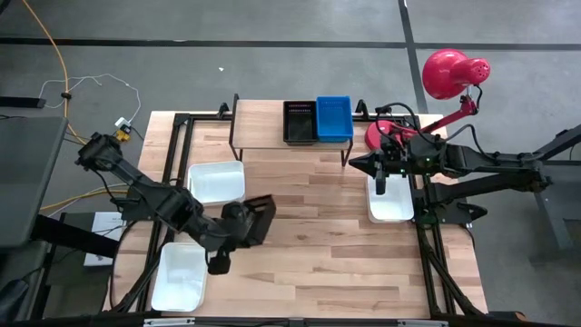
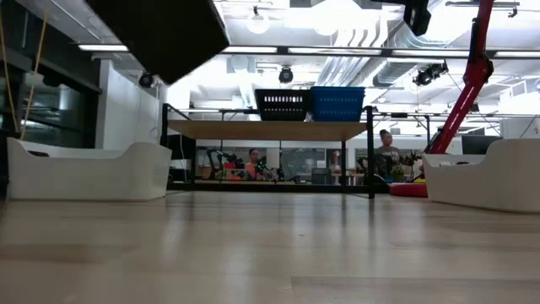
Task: Stack baskets on shelf by color
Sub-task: Stack the black bin on top of the black bin on the shelf
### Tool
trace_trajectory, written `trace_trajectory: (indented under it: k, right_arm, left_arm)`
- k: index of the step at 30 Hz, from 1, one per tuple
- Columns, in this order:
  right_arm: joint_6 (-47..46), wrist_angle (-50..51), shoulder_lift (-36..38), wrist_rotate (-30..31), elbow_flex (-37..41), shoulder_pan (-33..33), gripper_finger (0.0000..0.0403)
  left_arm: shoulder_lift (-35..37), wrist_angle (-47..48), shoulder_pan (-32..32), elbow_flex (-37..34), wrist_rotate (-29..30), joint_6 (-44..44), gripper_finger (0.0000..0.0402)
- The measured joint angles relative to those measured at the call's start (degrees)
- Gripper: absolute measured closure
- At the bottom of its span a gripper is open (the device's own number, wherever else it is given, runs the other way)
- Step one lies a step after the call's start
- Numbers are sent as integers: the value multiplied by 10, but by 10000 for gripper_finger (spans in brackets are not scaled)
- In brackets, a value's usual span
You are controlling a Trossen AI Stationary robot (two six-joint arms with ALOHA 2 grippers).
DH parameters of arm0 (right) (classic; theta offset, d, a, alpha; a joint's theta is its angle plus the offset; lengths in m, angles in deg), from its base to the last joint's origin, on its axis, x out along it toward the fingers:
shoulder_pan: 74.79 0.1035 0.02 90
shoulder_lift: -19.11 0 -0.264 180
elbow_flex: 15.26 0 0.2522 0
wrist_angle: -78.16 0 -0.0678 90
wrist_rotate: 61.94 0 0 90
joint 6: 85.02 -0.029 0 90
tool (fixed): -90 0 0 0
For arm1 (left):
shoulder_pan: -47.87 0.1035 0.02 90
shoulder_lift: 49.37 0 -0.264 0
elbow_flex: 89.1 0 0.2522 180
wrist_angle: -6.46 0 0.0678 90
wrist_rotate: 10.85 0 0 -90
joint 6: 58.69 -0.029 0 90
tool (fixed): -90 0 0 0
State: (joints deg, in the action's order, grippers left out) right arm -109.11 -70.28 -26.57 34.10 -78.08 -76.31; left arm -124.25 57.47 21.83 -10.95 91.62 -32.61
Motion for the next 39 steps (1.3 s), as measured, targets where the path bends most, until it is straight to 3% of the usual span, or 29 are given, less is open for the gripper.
trace_trajectory:
  k: [4,11,18,24,30,39]
  right_arm:
    - [0,0,0,2,0,0,403]
    - [-4,0,0,14,0,0,403]
    - [-11,0,0,14,0,0,403]
    - [-15,1,0,27,0,0,403]
    - [-16,4,-1,28,0,0,403]
    - [-16,4,-1,48,0,0,403]
  left_arm:
    - [1,19,36,61,19,-57,401]
    - [-14,53,152,187,121,-225,402]
    - [-59,6,281,269,129,-361,402]
    - [-127,-11,342,329,122,-438,402]
    - [-198,-11,376,357,120,-493,402]
    - [-283,-10,418,357,116,-498,402]
